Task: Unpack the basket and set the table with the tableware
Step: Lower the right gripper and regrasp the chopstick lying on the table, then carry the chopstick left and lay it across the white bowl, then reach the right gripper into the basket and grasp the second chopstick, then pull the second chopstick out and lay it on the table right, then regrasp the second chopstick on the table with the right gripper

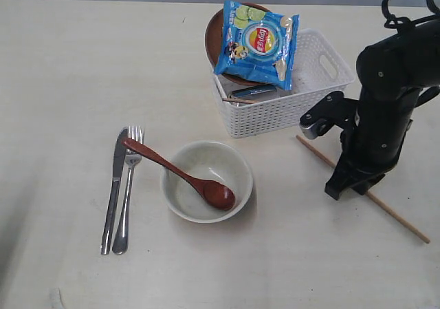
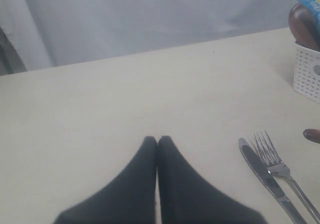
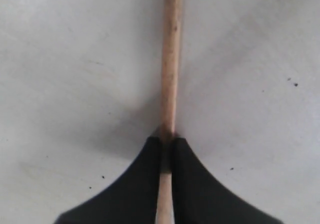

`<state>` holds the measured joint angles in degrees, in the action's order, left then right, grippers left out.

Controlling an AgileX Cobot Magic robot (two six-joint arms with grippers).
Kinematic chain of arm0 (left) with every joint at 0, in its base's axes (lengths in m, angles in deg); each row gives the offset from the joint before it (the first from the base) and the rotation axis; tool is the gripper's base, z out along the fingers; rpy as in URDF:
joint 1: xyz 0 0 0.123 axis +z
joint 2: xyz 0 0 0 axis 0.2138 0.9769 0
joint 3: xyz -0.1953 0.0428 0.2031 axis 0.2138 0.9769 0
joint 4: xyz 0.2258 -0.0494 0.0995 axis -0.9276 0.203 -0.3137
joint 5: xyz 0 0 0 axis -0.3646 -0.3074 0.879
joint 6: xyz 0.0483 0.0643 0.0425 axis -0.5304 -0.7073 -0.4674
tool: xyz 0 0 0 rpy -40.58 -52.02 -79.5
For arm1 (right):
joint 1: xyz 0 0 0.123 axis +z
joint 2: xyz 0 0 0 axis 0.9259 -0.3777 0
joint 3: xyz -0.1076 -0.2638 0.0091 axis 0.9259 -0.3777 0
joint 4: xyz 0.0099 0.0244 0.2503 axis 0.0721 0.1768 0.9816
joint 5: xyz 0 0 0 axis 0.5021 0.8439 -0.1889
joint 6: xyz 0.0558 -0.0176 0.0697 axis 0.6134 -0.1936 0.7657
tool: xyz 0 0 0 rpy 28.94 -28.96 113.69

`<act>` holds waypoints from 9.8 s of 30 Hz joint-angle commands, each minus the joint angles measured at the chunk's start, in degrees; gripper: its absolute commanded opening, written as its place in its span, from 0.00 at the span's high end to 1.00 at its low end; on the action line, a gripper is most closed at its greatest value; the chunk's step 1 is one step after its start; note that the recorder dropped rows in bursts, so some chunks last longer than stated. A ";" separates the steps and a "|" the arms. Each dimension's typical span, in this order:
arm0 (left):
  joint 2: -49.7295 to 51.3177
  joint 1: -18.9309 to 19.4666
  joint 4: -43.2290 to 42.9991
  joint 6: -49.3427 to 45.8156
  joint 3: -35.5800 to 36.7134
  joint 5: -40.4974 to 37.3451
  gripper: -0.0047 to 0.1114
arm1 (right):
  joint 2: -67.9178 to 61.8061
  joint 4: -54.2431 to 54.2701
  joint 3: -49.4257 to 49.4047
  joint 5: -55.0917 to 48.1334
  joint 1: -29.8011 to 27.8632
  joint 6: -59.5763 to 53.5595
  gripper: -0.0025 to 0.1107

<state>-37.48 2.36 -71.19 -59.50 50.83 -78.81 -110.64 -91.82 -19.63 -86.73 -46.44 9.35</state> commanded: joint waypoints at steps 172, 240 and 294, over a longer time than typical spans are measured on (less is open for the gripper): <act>-0.19 0.14 0.49 0.02 0.13 0.03 0.96 | 21.40 -33.83 16.91 6.69 28.78 15.95 0.98; -0.19 0.14 0.49 0.02 0.13 0.03 0.96 | 12.30 -6.76 0.42 -5.53 14.91 5.98 0.71; -0.19 0.14 0.49 0.02 0.13 0.03 0.96 | 10.48 2.66 -9.79 9.69 8.88 -16.82 0.55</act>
<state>-37.48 2.36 -71.19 -59.50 50.83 -78.81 -100.68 -88.75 -29.35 -76.72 -37.31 -6.68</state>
